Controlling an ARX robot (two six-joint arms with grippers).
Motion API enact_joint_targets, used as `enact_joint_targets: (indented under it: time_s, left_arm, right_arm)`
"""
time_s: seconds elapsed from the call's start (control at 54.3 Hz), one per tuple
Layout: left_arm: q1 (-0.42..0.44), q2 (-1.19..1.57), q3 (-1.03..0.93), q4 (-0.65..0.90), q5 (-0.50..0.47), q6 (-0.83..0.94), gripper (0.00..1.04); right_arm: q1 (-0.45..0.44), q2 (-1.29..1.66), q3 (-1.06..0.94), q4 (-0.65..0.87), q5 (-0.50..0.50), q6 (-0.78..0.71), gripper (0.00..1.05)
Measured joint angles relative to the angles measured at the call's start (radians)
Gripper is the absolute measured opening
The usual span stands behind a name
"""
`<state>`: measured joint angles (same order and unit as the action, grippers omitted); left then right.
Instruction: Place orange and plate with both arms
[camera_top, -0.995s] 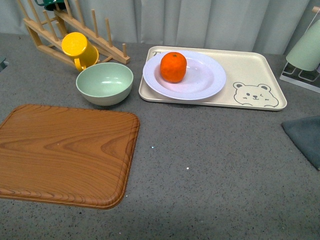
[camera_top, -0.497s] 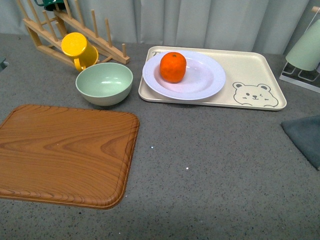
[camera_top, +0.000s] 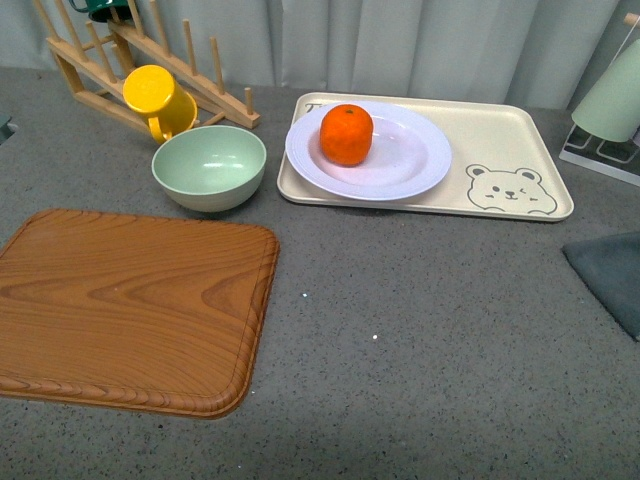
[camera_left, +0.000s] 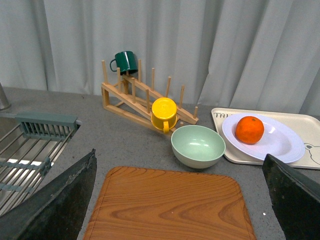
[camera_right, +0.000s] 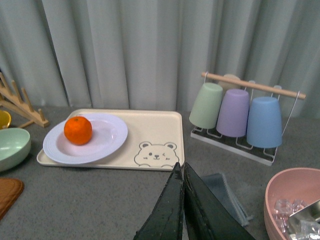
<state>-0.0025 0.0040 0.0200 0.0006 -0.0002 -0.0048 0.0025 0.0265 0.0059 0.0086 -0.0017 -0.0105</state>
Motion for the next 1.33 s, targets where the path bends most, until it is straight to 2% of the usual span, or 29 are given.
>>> enact_joint_targets:
  time_s: [0.239, 0.295, 0.571, 0.718, 0.792, 1.326]
  left_arm:
    - [0.000, 0.000, 0.000, 0.000, 0.000, 0.000, 0.98]
    - [0.000, 0.000, 0.000, 0.000, 0.000, 0.000, 0.98]
    - [0.000, 0.000, 0.000, 0.000, 0.000, 0.000, 0.98]
    - [0.000, 0.000, 0.000, 0.000, 0.000, 0.000, 0.98]
    - [0.000, 0.000, 0.000, 0.000, 0.000, 0.000, 0.98]
    - [0.000, 0.000, 0.000, 0.000, 0.000, 0.000, 0.98]
  right_arm:
    - [0.000, -0.021, 0.000, -0.006, 0.000, 0.000, 0.03]
    - [0.000, -0.022, 0.000, -0.006, 0.000, 0.000, 0.17]
    - [0.000, -0.022, 0.000, -0.006, 0.000, 0.000, 0.62]
    - [0.000, -0.022, 0.000, -0.006, 0.000, 0.001, 0.98]
    - [0.000, -0.022, 0.000, -0.006, 0.000, 0.000, 0.95]
    - [0.000, -0.022, 0.000, -0.006, 0.000, 0.000, 0.96]
